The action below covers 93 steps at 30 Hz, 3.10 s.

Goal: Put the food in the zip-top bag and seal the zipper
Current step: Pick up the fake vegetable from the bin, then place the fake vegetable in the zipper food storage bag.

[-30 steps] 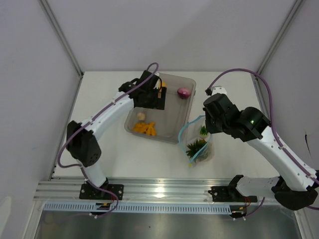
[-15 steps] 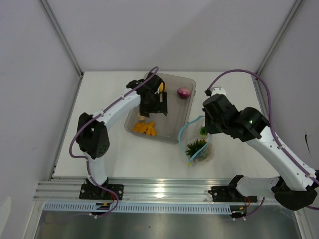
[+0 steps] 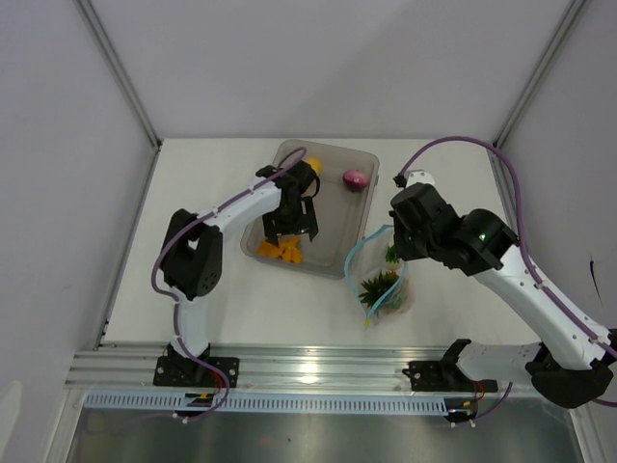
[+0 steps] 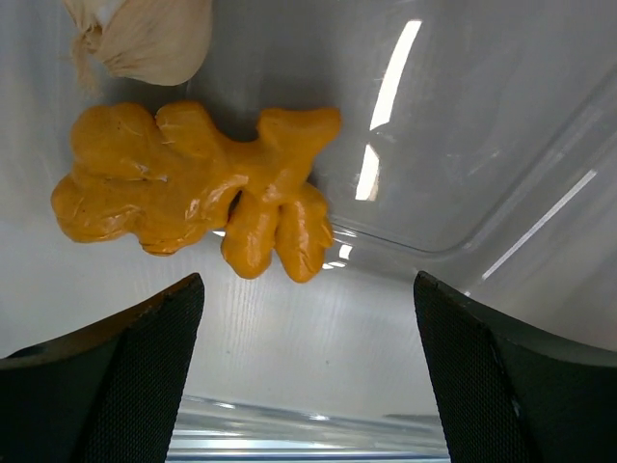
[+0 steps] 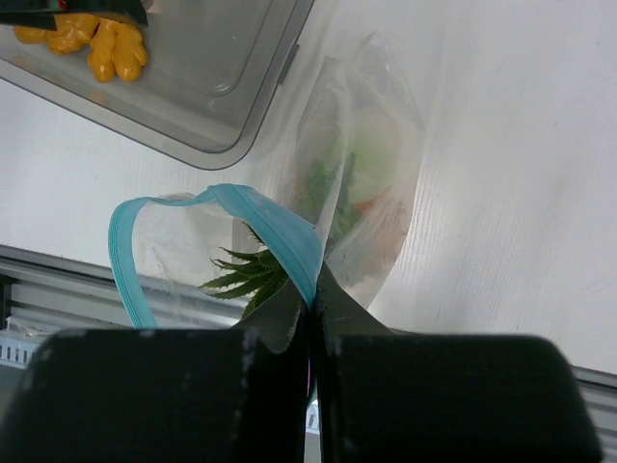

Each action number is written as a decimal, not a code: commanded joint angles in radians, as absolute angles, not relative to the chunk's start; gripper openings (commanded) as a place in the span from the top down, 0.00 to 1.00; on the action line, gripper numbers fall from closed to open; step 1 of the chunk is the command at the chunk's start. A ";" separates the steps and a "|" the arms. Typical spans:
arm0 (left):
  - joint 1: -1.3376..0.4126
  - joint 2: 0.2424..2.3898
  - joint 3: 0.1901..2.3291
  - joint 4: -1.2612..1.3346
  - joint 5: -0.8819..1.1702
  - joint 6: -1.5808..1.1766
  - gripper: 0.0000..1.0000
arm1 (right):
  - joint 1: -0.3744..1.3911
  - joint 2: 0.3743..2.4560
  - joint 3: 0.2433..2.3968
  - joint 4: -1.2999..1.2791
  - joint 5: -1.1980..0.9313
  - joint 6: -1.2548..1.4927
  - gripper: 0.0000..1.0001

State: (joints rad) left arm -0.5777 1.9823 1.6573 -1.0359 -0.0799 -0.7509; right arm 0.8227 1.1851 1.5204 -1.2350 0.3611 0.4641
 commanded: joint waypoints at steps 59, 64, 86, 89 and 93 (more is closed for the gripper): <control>-0.612 1.487 1.466 -0.746 -0.034 -0.609 0.90 | 0.821 1.178 1.486 -1.154 0.365 0.491 1.00; -0.609 1.303 1.436 -0.625 0.229 -0.612 0.89 | 0.813 1.216 1.509 -1.140 0.368 0.502 1.00; -0.630 1.129 0.812 1.097 0.770 -1.813 0.91 | 0.810 1.304 1.661 -1.187 0.420 0.491 1.00; -0.666 1.184 0.811 1.225 0.765 -1.887 0.91 | 0.808 1.305 1.663 -1.175 0.410 0.489 1.00; -0.709 1.244 0.845 1.281 0.814 -1.914 0.90 | 0.808 1.312 1.670 -1.167 0.388 0.485 1.00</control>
State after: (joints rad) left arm -0.6777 1.2091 0.8036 1.0786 0.7670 -1.8275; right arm 0.8112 1.3056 1.6325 -1.1984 0.3836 0.4786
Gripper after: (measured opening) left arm 0.523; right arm 0.003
